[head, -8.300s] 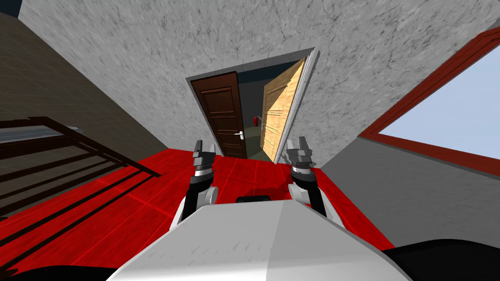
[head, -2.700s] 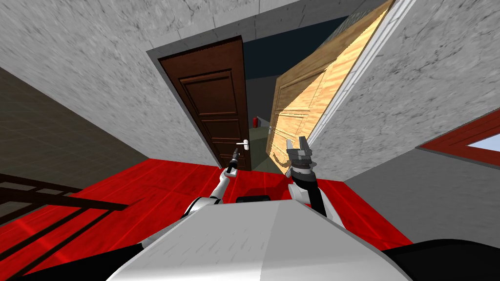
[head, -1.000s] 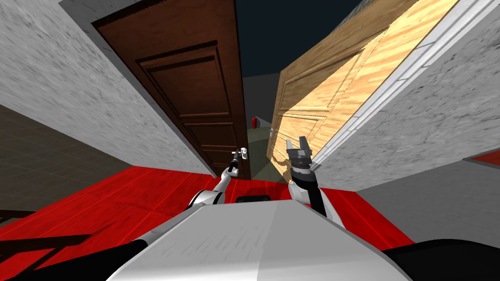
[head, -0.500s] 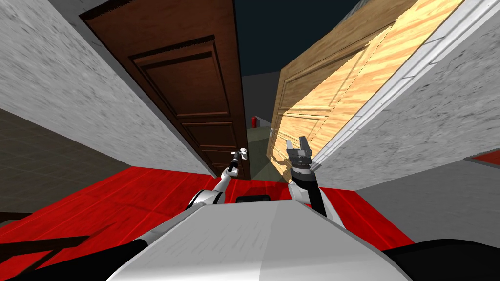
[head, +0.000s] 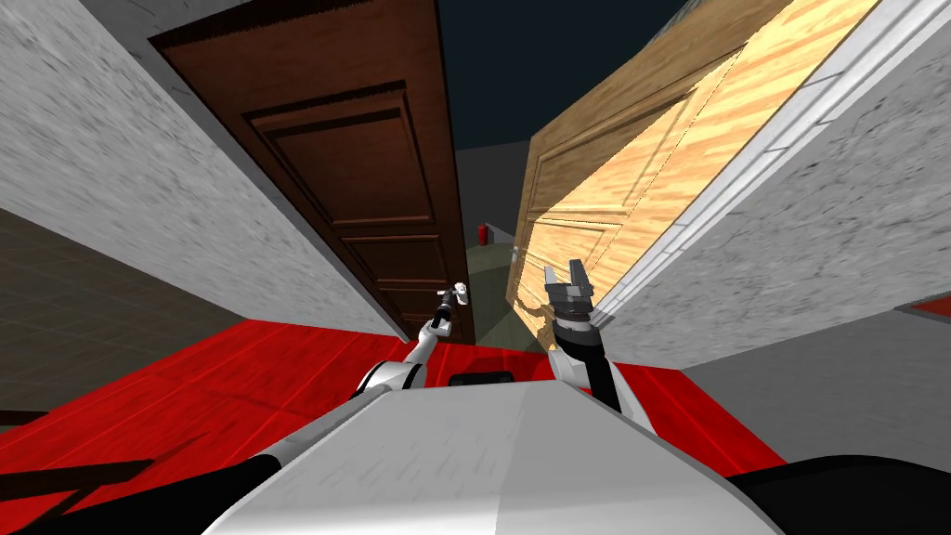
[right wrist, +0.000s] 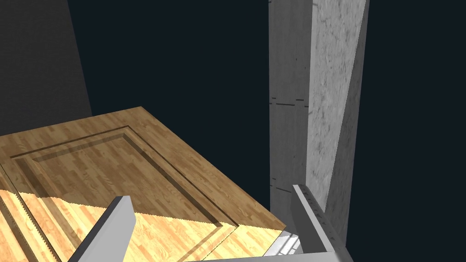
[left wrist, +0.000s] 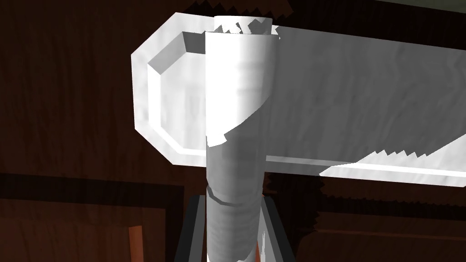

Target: Push the door open

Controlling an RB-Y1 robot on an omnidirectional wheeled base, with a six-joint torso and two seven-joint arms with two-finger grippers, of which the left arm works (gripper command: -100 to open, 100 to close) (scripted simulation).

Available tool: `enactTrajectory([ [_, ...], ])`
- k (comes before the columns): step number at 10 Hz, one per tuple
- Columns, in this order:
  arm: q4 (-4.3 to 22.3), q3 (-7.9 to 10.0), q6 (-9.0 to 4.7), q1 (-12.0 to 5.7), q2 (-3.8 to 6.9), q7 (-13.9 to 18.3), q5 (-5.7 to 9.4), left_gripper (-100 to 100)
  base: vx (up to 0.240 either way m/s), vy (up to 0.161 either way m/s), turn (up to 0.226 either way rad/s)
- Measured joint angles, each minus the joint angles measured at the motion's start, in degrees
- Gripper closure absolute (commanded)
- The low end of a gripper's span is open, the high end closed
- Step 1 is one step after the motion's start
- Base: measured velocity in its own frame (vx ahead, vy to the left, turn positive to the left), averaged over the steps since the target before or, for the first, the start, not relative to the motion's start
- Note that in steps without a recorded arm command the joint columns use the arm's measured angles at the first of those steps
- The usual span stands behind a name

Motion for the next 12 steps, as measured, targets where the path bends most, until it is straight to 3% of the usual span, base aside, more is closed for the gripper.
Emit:
enactTrajectory([
  [4,-3.89,1.95,2.07,1.82,0.77,-0.46,-0.02,100,0.168,-0.074,0.01],
  [5,-3.18,2.54,1.68,1.22,0.98,-0.6,0.09,100,0.119,-0.074,0.022],
  [6,-0.3,3.76,0.24,-0.42,1.03,-1.24,0.32,100,0.159,-0.111,0.017],
  [7,-1.16,4.39,0.14,0.48,1.19,-1.49,0.29,100,0.193,-0.122,0.045],
  [8,-0.51,5.57,0.31,0.23,1.27,-1.95,0.44,100,0.208,-0.122,0.045],
  [9,-1.43,6.38,1.06,0.79,1.57,-2.11,0.48,100,0.167,-0.116,0.03],
  [10,0.21,7.25,0.46,-0.15,2.25,-2.1,0.65,100,0.085,-0.06,0.01],
  [12,0.25,8.59,-0.41,-0.05,2.57,-2.46,0.76,100,0.121,-0.065,0.015],
])
